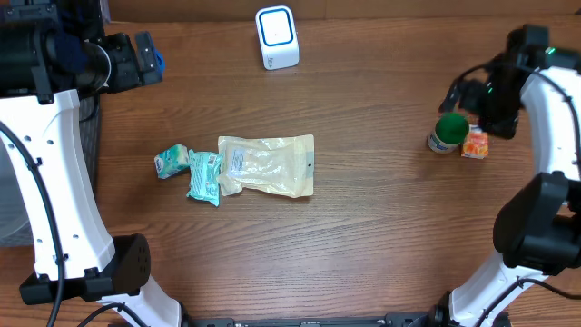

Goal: Scan the item barcode
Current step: 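Carry the jar right and set it beside the orange pack, then move the right gripper to the beige pouch and grasp it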

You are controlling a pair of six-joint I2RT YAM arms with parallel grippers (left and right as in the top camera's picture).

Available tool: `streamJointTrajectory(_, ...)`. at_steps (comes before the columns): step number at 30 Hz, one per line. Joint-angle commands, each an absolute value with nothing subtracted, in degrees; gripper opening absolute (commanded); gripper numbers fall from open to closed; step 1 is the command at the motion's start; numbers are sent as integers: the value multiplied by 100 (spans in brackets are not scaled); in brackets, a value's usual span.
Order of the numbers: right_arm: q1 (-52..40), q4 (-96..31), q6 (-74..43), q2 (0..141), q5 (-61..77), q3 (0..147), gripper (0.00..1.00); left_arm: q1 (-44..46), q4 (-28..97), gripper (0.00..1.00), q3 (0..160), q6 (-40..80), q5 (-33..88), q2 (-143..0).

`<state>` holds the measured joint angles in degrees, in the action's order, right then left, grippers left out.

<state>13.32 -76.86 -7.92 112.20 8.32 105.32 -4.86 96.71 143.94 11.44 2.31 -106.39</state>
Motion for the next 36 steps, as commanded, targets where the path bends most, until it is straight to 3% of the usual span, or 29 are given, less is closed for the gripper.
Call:
streamJointTrajectory(1,1190,-8160,-812,11111,987,11563,100,-449,9679,100,14449,1048,191,-10659)
streamJointTrajectory(9,362,-8641,-707,11124,2274,12018,100,-449,9679,100,14449,1048,191,-10659)
streamJointTrajectory(20,-1326,-7081,-950,11124,2340,9902,100,-449,9679,100,14449,1048,191,-10659)
streamJointTrajectory(27,-2141,-6213,-1186,11124,2412,8866,89,-449,9679,100,14449,1048,191,-10659)
streamJointTrajectory(36,-3304,-5859,941,11113,1278,9048,99,-449,9679,100,14449,1048,191,-10659)
